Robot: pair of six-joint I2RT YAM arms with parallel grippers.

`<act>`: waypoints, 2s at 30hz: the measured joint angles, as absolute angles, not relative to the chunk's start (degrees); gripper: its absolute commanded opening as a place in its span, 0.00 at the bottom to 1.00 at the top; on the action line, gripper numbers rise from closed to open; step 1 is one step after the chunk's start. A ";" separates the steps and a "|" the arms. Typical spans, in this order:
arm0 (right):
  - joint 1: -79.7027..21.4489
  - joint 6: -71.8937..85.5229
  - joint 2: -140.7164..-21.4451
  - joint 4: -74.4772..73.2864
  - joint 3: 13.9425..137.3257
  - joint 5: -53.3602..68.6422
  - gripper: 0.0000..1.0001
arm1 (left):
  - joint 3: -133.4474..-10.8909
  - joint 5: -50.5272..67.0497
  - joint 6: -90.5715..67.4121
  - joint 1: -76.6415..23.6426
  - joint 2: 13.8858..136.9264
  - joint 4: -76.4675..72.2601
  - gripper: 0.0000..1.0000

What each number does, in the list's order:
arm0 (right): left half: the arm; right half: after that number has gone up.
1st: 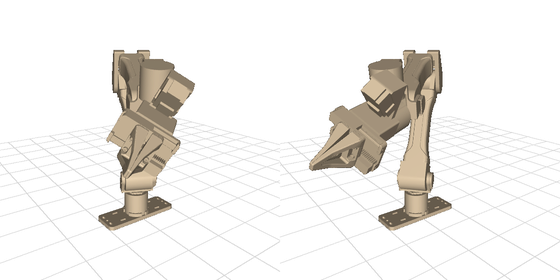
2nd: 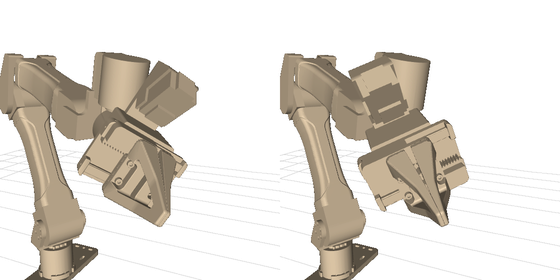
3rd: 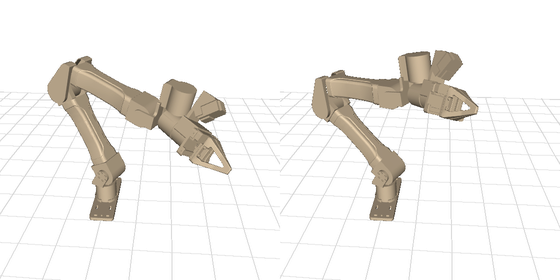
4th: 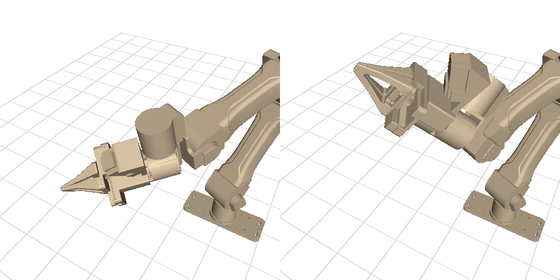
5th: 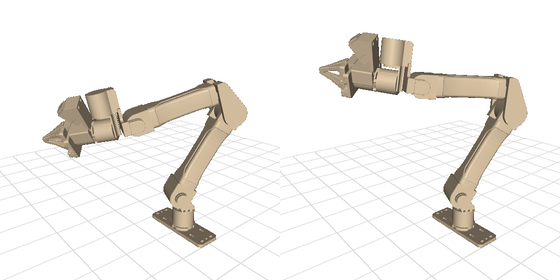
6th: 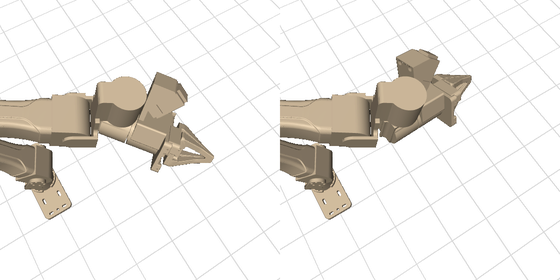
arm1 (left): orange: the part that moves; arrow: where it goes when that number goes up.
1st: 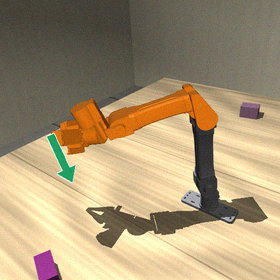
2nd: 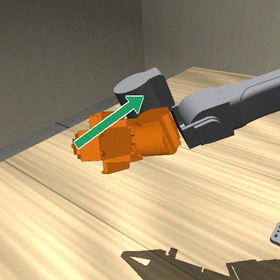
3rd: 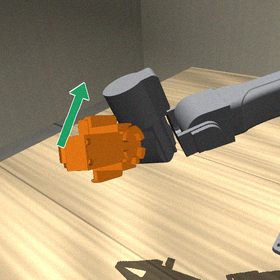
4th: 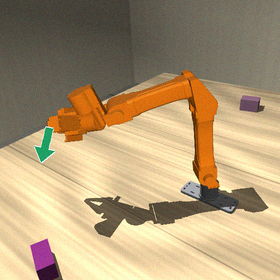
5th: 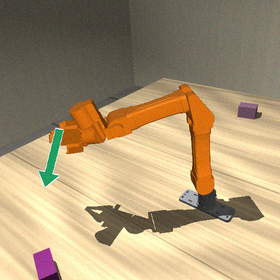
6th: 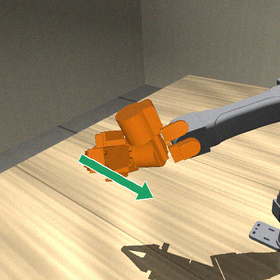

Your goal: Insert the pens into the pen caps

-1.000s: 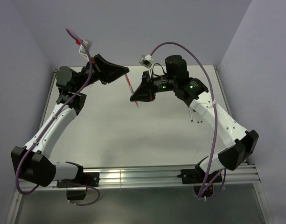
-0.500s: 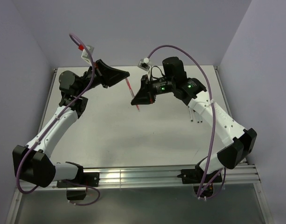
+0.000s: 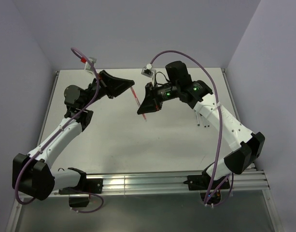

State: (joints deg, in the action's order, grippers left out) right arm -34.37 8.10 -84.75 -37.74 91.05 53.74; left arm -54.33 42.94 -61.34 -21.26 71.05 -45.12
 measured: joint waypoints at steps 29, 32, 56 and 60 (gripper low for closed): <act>-32.80 6.94 -85.41 -48.18 91.94 58.46 0.00 | -45.12 37.10 -62.81 -25.96 68.77 -52.29 0.00; -32.62 6.74 -85.41 -48.84 91.94 58.67 0.00 | -44.93 37.08 -62.63 -26.17 68.69 -52.10 0.00; -31.88 5.04 -85.76 -52.18 92.36 59.64 0.00 | -44.60 34.54 -54.28 -28.82 66.13 -47.46 0.00; -31.88 4.56 -85.71 -52.14 92.36 59.99 0.00 | -43.86 34.52 -57.56 -28.82 66.43 -50.74 0.00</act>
